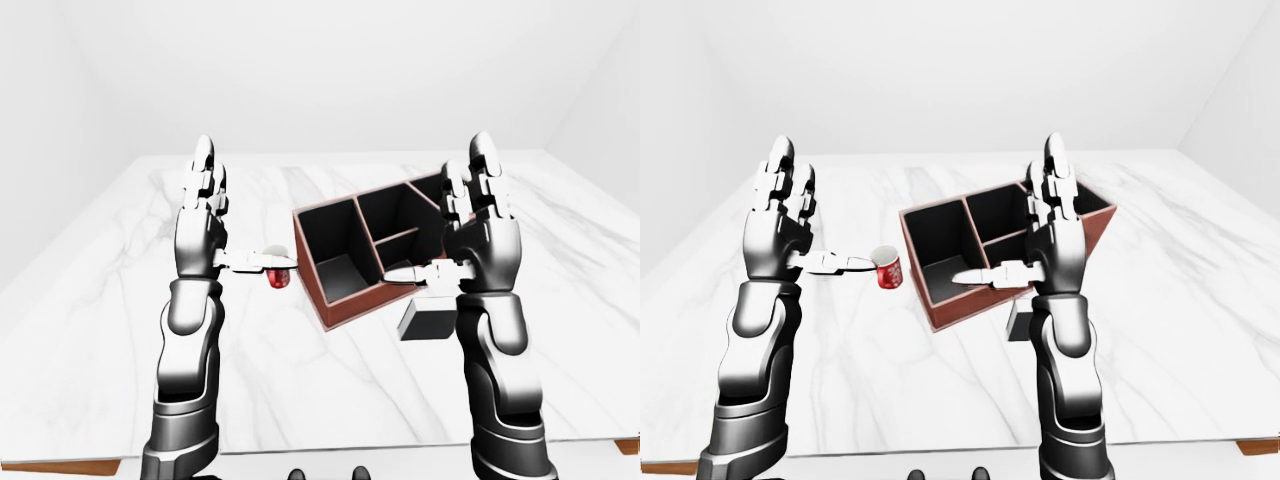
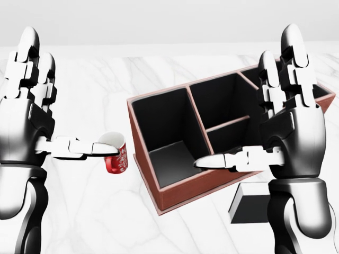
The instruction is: Pick up the book and place it in the left compartment of the caddy.
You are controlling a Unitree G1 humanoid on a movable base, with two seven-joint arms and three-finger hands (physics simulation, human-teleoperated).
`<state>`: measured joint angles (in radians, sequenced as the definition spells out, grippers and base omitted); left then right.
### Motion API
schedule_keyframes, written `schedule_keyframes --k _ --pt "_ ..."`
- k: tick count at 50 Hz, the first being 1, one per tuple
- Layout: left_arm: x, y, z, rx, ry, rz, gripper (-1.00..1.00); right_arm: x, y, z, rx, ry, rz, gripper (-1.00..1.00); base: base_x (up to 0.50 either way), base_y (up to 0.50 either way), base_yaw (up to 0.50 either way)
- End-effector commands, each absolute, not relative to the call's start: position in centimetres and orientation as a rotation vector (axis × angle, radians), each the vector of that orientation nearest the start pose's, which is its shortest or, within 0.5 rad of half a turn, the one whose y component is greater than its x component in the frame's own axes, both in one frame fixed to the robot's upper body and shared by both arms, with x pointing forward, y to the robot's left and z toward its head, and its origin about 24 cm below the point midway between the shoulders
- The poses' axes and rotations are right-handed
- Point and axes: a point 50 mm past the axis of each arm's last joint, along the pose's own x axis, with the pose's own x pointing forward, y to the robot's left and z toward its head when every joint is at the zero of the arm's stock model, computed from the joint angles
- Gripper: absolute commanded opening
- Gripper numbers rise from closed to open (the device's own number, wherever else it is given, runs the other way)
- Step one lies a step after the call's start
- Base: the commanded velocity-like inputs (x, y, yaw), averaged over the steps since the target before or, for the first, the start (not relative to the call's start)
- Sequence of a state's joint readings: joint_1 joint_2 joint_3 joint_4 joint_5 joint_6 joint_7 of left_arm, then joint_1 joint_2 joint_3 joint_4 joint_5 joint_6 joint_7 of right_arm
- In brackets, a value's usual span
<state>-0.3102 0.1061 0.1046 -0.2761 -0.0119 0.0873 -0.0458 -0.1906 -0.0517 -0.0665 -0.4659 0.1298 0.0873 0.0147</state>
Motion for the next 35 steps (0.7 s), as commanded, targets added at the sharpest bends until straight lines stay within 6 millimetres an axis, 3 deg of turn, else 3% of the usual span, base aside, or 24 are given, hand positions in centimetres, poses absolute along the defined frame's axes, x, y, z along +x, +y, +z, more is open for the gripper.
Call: schedule_keyframes --k 1,19,23,29,35 --pt "28.3 16.4 17.8 0.090 -0.486 -0.022 1.00 25.3 -15.3 18.5 0.073 -0.562 0.050 1.00 0.44 0.06 0.00" --pt "28.5 16.5 17.7 0.090 -0.479 -0.019 1.00 25.5 -15.3 18.1 0.036 -0.544 0.052 1.00 0.08 0.00 0.00" --pt "28.4 16.5 17.9 0.092 -0.489 -0.020 1.00 25.5 -15.8 17.5 -0.083 -0.511 0.089 1.00 0.00 0.00 0.00" --pt "28.5 16.6 18.0 0.093 -0.491 -0.019 1.00 25.1 -17.2 15.2 -0.415 -0.366 0.166 1.00 0.00 0.00 0.00" --pt "28.5 16.6 18.1 0.096 -0.492 -0.020 1.00 23.8 -18.3 14.3 -0.648 -0.371 0.193 1.00 0.00 0.00 0.00"
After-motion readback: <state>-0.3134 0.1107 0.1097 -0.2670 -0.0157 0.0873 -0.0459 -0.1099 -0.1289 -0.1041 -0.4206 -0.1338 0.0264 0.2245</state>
